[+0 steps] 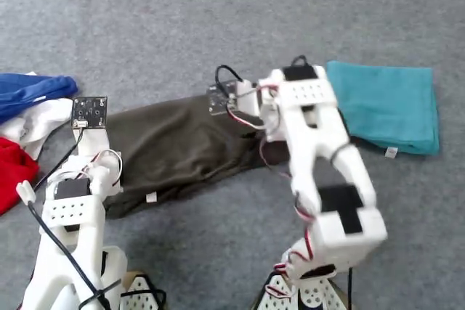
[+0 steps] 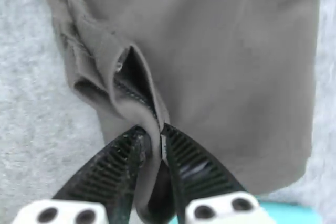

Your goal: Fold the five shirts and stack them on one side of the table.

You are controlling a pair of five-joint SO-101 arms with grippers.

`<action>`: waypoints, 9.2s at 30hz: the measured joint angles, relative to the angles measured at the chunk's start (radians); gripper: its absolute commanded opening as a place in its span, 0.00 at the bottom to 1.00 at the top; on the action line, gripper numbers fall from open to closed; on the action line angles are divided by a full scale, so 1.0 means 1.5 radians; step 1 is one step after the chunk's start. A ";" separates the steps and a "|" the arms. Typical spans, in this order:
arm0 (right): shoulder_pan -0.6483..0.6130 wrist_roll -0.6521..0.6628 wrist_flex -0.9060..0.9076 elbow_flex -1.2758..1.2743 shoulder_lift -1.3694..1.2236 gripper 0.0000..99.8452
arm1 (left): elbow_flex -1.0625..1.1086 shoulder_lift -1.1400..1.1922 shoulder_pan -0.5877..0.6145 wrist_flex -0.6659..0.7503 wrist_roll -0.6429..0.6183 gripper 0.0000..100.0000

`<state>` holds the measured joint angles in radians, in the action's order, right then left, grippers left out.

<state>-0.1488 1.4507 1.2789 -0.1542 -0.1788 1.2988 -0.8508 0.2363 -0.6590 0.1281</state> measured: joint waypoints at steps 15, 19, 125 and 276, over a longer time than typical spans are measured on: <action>-0.006 -0.052 0.037 0.207 -0.172 0.23 | 0.000 0.000 0.000 0.000 0.000 0.03; 0.004 -0.105 0.061 0.239 -0.133 0.13 | 0.000 0.000 0.000 0.000 0.000 0.03; 0.381 -0.378 0.051 0.080 0.412 0.01 | -0.873 0.537 -0.510 -0.250 -0.338 0.03; 0.267 -0.496 0.065 -0.015 -0.027 0.01 | -0.858 0.896 -0.313 -0.059 -0.240 0.03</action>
<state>0.2516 0.7066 1.3771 -0.1772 -0.2186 0.0115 0.4933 -0.2332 -0.7480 -0.2325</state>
